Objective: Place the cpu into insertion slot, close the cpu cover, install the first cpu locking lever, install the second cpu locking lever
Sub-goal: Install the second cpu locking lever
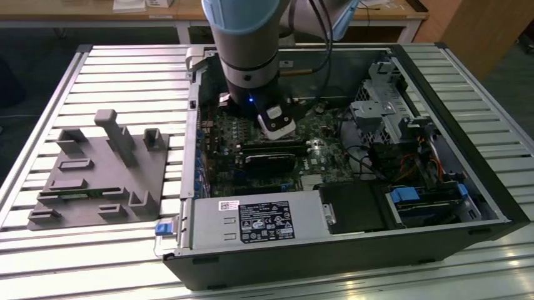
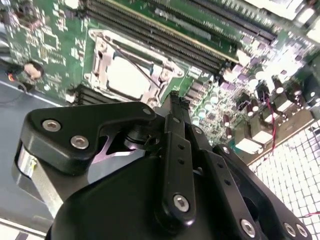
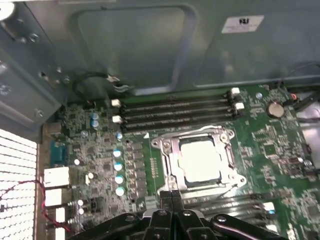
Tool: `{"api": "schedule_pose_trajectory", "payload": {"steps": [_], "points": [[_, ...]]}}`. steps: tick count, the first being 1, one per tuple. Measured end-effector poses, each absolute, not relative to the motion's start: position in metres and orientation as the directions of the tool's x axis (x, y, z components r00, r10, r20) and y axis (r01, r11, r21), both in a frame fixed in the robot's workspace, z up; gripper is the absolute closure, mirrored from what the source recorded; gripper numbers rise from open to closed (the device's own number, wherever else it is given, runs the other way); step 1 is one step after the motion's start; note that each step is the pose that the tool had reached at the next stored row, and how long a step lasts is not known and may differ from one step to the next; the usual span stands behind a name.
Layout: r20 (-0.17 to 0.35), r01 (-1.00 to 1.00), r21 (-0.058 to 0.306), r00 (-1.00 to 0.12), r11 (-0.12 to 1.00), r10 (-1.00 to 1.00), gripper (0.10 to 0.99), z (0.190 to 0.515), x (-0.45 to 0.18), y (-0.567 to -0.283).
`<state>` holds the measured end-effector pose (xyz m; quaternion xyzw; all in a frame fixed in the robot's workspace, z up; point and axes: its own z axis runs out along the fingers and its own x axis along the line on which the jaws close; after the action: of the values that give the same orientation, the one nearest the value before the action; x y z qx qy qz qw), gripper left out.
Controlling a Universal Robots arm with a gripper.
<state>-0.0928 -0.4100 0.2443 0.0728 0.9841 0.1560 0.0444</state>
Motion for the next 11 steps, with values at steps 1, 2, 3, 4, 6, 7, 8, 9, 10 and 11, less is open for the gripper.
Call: {"api": "schedule_pose_trajectory", "payload": {"steps": [1, 2, 3, 4, 6, 7, 8, 9, 10, 11], "points": [[-0.066, 0.132, 0.305, -0.985, 0.943, 0.159, 0.98, 0.245, -0.092, -0.41], [-0.067, 0.135, 0.297, -0.985, 0.945, 0.162, 0.98, 0.245, -0.091, -0.41], [-0.069, 0.137, 0.29, -0.984, 0.947, 0.163, 0.98, 0.246, -0.089, -0.41], [-0.07, 0.139, 0.283, -0.984, 0.949, 0.165, 0.98, 0.246, -0.088, -0.41], [-0.072, 0.142, 0.272, -0.983, 0.952, 0.167, 0.98, 0.246, -0.084, -0.41], [-0.072, 0.143, 0.268, -0.983, 0.953, 0.168, 0.98, 0.246, -0.082, -0.41], [-0.073, 0.145, 0.265, -0.983, 0.953, 0.169, 0.98, 0.246, -0.081, -0.41], [-0.073, 0.146, 0.263, -0.983, 0.954, 0.17, 0.98, 0.246, -0.078, -0.41], [-0.073, 0.147, 0.261, -0.983, 0.954, 0.171, 0.98, 0.246, -0.076, -0.41], [-0.074, 0.147, 0.26, -0.982, 0.954, 0.171, 0.98, 0.246, -0.074, -0.41]]}}
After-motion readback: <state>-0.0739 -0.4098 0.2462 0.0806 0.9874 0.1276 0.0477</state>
